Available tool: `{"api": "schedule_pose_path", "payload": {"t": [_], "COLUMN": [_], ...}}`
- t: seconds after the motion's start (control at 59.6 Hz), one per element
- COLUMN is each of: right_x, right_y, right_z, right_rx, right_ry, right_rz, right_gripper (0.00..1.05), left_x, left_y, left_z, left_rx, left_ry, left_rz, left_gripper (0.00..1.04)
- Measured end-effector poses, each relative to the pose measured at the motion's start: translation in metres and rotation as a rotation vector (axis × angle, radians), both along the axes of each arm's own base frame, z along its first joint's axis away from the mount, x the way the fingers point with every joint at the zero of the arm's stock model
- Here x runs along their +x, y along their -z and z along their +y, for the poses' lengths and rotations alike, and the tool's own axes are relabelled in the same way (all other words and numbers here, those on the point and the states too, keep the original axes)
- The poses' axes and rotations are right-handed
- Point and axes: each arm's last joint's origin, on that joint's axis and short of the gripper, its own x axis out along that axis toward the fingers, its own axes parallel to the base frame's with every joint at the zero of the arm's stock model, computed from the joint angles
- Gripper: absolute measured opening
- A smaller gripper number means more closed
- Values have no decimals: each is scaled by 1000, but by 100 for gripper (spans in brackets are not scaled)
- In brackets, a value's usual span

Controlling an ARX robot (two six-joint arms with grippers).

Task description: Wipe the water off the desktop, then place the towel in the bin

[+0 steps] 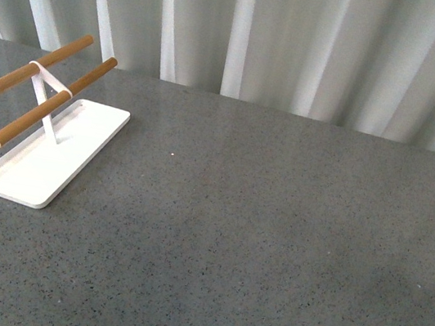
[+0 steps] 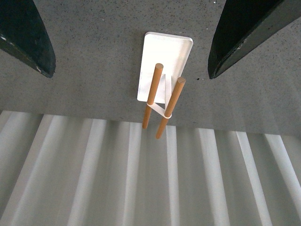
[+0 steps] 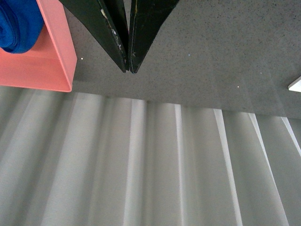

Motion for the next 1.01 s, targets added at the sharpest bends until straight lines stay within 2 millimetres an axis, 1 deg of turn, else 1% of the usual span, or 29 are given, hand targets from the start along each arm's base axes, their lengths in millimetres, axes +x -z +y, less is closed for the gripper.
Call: {"api": "schedule_pose_path", "payload": {"t": [0.587, 0.755, 0.839, 0.906, 1.007], "right_x": [-14, -17, -24, -28, -28], "right_y": [21, 21, 26, 24, 24], "right_z": [0, 0, 0, 0, 0], "right_rx": [4, 5, 7, 8, 8], "right_ry": [3, 6, 7, 8, 8], "right_rz": [-14, -23, 14, -16, -16], "right_gripper": [3, 3, 3, 3, 3], "left_x": [0, 0, 0, 0, 0], "left_y": [0, 0, 0, 0, 0], "left_z": [0, 0, 0, 0, 0], "left_rx": [0, 0, 0, 0, 0], "left_ry": [0, 0, 0, 0, 0], "left_rz": [0, 0, 0, 0, -1], "left_gripper": [98, 98, 98, 98, 98]}}
